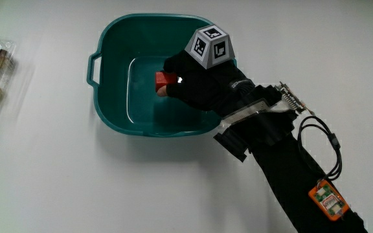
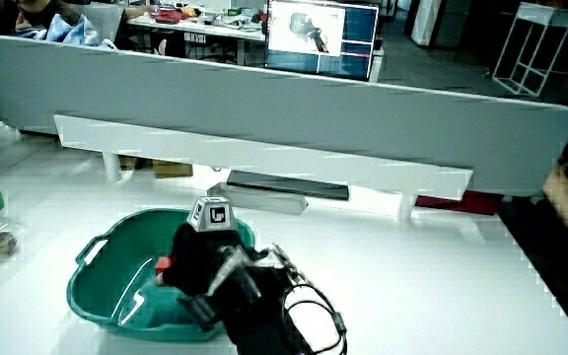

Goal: Place red block

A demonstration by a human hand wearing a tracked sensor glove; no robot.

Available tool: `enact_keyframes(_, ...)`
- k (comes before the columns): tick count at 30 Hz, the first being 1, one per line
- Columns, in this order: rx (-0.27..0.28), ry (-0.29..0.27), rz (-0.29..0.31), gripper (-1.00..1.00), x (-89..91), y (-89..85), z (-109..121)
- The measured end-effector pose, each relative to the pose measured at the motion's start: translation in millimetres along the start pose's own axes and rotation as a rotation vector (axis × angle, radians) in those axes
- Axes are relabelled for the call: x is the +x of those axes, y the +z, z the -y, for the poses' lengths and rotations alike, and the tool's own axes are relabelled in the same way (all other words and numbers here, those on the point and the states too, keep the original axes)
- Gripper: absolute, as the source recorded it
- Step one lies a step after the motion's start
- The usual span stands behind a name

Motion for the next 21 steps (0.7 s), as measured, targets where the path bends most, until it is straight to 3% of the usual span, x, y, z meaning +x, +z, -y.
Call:
enact_keyframes(7, -0.045, -0.067, 0.021, 0.00, 9.7, -16.1, -13.9)
enact_keyframes(11, -0.074, -0.087, 0.072, 0.00, 5.6, -20.9, -18.7)
enact_keyframes(18, -0.121, -0.086, 0.106, 0.00, 1.0, -26.4, -24.3)
enact_keyframes(20, -0.117, -0.090, 0.078, 0.00, 2.5, -28.3, -25.4)
enact_keyframes(21, -0.115, -0.099, 0.112, 0.00, 2.0, -29.6, -26.4)
